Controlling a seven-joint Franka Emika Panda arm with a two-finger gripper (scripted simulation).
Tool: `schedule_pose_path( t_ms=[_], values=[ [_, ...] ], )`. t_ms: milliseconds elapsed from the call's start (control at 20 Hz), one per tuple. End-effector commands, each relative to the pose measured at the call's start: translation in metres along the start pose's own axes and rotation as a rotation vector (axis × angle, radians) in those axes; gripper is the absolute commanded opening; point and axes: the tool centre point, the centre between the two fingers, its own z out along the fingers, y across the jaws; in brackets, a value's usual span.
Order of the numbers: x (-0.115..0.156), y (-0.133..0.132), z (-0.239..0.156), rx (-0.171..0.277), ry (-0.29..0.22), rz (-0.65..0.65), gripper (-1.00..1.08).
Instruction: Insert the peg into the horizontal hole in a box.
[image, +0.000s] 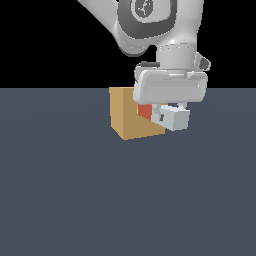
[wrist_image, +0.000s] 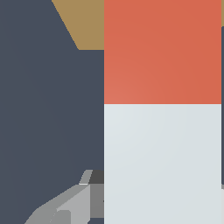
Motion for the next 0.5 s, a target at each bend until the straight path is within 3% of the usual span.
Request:
schedule_pose_path(
  t_ms=[0, 450],
  values=[
    [0.008, 0.001, -0.003, -0.006, -0.001, -0.001, -1.0],
    [0.072, 0.001, -0.005, -0.008, -0.002, -0.002, -1.0]
  ],
)
